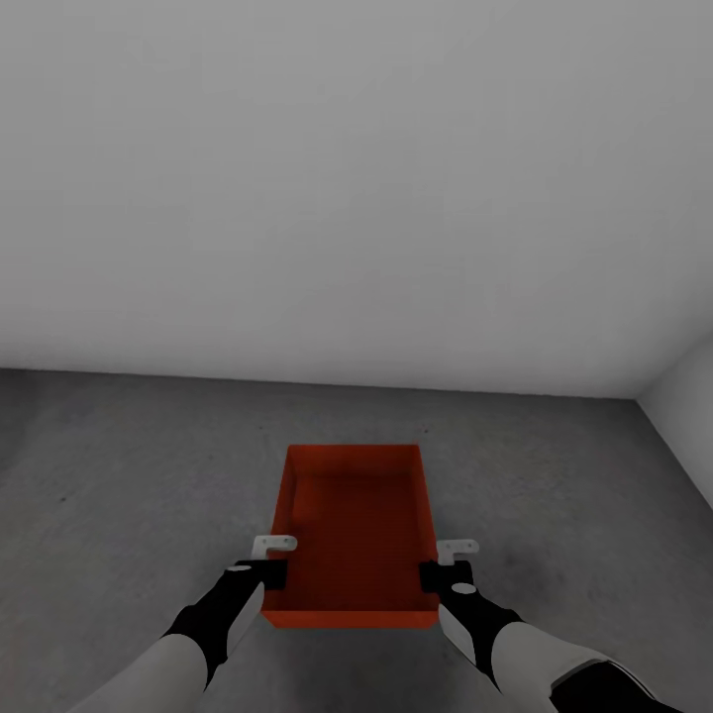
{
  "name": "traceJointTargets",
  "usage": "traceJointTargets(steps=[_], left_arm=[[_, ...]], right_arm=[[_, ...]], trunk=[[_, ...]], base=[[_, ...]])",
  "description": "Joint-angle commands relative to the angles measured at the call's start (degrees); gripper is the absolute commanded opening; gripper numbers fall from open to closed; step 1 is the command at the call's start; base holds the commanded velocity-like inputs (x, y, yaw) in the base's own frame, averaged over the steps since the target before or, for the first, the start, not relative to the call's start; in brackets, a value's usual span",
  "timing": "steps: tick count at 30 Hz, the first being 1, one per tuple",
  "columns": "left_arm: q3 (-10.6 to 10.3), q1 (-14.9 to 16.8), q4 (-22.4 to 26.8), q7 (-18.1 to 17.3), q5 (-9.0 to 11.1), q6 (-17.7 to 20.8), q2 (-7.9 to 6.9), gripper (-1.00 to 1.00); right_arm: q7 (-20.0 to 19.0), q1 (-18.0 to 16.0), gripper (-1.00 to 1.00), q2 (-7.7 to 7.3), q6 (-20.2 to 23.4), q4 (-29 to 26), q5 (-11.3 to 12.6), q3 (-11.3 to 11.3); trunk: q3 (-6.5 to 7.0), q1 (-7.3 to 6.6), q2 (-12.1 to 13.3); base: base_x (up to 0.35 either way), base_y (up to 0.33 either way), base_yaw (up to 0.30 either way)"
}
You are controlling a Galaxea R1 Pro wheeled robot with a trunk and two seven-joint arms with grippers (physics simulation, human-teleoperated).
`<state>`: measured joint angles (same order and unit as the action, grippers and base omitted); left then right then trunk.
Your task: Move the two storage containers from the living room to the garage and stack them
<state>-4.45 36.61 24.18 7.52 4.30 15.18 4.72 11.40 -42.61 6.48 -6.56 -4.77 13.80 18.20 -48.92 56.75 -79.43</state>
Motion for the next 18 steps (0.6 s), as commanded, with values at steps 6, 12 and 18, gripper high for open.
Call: traceJointTargets(steps=[6,12,18], left_arm=[[3.4,0.0,0.2,0.7,0.3,0.4,-1.65,-1.0],[3.4,0.0,0.2,0.7,0.3,0.4,-1.65,-1.0],[3.4,0.0,0.2,0.7,0.3,0.4,-1.65,-1.0]], right_arm=[[-0.1,0.0,-1.0,-0.24,-0.2,-0.1,0.3,-0.8],[-0.1,0.0,-1.0,-0.2,-0.3,-0.1,0.3,-0.8],[-0.1,0.0,-1.0,-0.16,-0.2,-0.1,0.3,-0.8]], trunk=[[-1.12,1.32,-2.4],[-2.19,2.64,-4.8],[-3.27,3.96,-7.3]], base=[[0.0,0.0,0.0],[0.0,0.0,0.0],[0.0,0.0,-0.007]])
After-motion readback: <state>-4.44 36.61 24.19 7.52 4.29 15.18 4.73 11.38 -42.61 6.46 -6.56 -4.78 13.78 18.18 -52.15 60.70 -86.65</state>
